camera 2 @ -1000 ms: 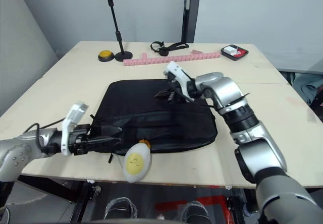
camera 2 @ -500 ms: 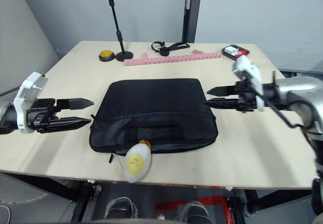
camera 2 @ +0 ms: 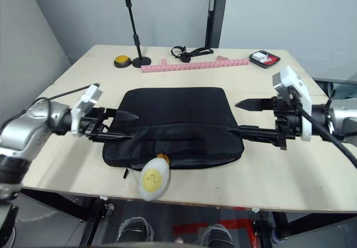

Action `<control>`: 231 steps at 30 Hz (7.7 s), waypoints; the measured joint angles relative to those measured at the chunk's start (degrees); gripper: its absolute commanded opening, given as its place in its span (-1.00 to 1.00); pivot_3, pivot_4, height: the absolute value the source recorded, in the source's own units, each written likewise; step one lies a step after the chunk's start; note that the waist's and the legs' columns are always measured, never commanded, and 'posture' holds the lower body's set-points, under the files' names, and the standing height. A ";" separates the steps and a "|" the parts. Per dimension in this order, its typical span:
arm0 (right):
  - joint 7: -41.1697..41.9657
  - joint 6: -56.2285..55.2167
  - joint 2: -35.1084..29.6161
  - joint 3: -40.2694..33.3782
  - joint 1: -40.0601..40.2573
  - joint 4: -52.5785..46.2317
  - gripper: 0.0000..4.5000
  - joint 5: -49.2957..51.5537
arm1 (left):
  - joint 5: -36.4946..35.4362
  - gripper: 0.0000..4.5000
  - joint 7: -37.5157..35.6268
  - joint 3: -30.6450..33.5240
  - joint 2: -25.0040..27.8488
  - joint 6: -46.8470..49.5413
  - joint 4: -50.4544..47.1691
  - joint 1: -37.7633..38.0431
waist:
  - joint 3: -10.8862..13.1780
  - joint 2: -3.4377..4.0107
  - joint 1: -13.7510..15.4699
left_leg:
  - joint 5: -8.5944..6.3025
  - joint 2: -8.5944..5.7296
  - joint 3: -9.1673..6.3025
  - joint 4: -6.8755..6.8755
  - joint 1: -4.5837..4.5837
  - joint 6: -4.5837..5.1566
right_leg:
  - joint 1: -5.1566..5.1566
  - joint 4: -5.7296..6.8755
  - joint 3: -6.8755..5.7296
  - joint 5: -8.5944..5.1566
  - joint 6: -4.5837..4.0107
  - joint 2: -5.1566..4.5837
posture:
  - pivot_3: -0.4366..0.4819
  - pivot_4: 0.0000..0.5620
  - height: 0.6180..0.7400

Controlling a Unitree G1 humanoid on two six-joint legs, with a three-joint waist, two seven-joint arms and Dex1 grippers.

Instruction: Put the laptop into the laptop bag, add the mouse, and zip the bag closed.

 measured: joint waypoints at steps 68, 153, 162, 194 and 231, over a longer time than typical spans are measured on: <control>-11.81 -1.64 27.11 58.03 -20.51 13.04 0.77 -16.92 | 28.37 -1.00 -3.56 -5.05 -18.59 -42.39 60.46 -22.70 | -0.16 0.01 0.38 | 0.03 -0.10 -0.18 0.03 0.26 -0.12 | 0.27 0.14 -0.11 0.01 0.02 -0.18 | -0.05 -0.47 0.99; -14.48 -21.77 -4.25 11.51 20.06 28.00 -0.99 -41.74 | 34.65 -1.00 -3.39 -5.78 -22.20 -52.57 63.74 -25.19 | -0.31 0.26 2.35 | -0.03 -0.53 0.78 -1.05 0.79 0.43 | 0.97 -1.10 -0.13 -0.26 0.44 -1.00 | -0.05 -0.47 0.99; -22.19 -20.62 2.45 15.12 10.28 27.87 -0.99 -43.69 | 36.21 -1.00 -3.40 -6.42 -22.30 -55.20 63.71 -25.05 | -0.40 0.39 2.06 | -0.03 -0.57 0.83 -1.11 0.82 0.44 | 1.00 -1.14 -0.09 -0.26 0.44 -1.03 | -0.05 -0.47 0.99; -40.02 -20.61 19.90 32.45 -13.27 30.63 -0.99 -60.41 | 37.05 -1.00 -3.72 -10.40 -22.36 -58.10 61.59 -25.75 | -0.77 0.82 1.83 | -0.05 -0.98 0.84 -1.39 0.82 0.49 | 1.00 -1.19 -0.09 -0.40 0.67 -1.37 | -0.05 -0.47 0.99; -26.57 -11.60 12.13 18.98 -6.91 23.99 0.99 -48.90 | 17.68 -1.00 -5.16 -10.50 -18.95 -36.72 46.34 -20.33 | -0.04 0.46 1.75 | -0.01 -0.90 0.79 -1.45 -0.06 0.53 | 0.16 -1.17 -0.18 -0.41 0.72 -1.26 | -0.05 -0.47 0.99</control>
